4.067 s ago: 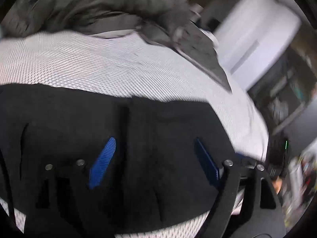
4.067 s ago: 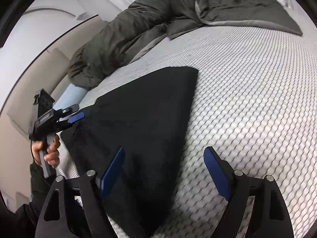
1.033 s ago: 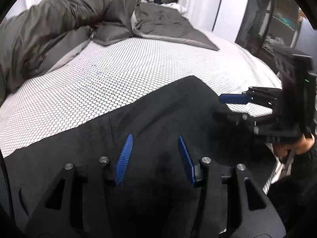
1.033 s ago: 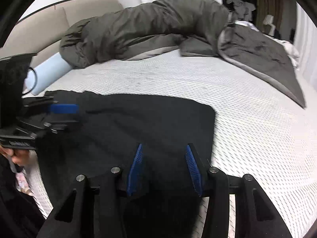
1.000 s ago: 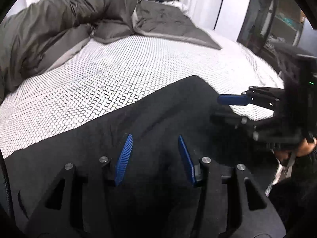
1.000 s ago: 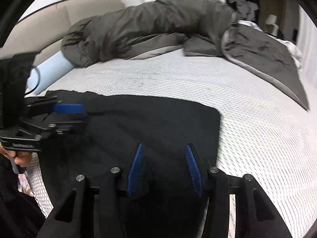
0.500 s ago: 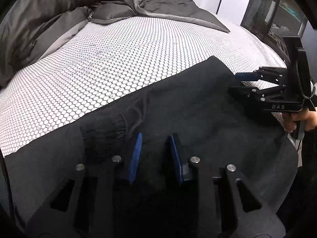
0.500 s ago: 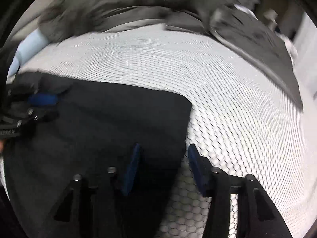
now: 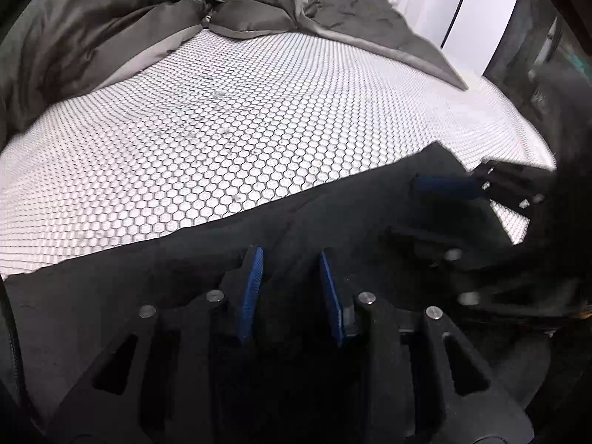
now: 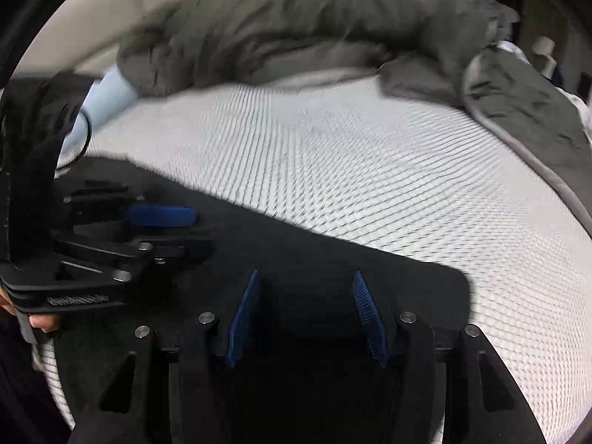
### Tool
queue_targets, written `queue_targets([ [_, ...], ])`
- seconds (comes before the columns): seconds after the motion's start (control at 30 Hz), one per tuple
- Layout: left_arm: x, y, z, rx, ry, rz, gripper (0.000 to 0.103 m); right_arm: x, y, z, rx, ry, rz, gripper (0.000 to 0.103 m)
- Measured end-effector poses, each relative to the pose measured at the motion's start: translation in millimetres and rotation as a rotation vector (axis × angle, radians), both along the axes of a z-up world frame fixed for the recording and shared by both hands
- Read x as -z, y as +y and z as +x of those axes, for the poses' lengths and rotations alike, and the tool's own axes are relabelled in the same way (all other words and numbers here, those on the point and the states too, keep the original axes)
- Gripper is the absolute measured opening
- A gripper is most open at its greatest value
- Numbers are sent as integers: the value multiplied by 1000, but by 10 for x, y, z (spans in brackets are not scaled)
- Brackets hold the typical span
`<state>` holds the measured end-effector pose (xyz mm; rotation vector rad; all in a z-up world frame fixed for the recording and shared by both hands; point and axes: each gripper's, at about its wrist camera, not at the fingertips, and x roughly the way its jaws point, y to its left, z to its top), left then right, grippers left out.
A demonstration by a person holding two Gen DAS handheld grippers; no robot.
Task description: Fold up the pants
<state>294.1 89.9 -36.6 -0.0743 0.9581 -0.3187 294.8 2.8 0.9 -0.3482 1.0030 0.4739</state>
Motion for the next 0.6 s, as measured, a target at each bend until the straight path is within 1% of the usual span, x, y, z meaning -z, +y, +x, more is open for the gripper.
queue_targets([
  [0.03,8,34,2,4,0,-19,30,48,-24,6,8,2,-21,53],
  [0.07,13,77,10,7,-3,-47,29,61,-85,26,21,2,-20,53],
  [0.13,40,149,30,5,2,-85,27,22,-261,53,69,-13,-41,53],
  [0.2,40,137,28,7,-3,-79,27,0,-444,68,125,-49,-88,53],
  [0.3,-50,77,-29,-1,-24,-42,27,-44,-725,33,194,-47,-53,54],
  [0.37,-172,77,-127,-9,-50,-34,27,-143,-761,-50,230,-25,-18,54],
  [0.4,-287,66,-225,4,-79,-37,28,-234,-768,-120,227,-25,12,54],
  [0.47,-439,39,-385,30,-117,-38,32,-443,-710,-310,182,-58,70,54],
  [0.5,-478,20,-480,43,-124,-39,39,-542,-658,-424,157,-74,105,54],
  [0.53,-480,3,-562,54,-124,-43,45,-582,-631,-495,140,-73,126,54],
  [0.6,-409,-35,-621,75,-98,-43,46,-551,-468,-609,76,-39,150,54],
])
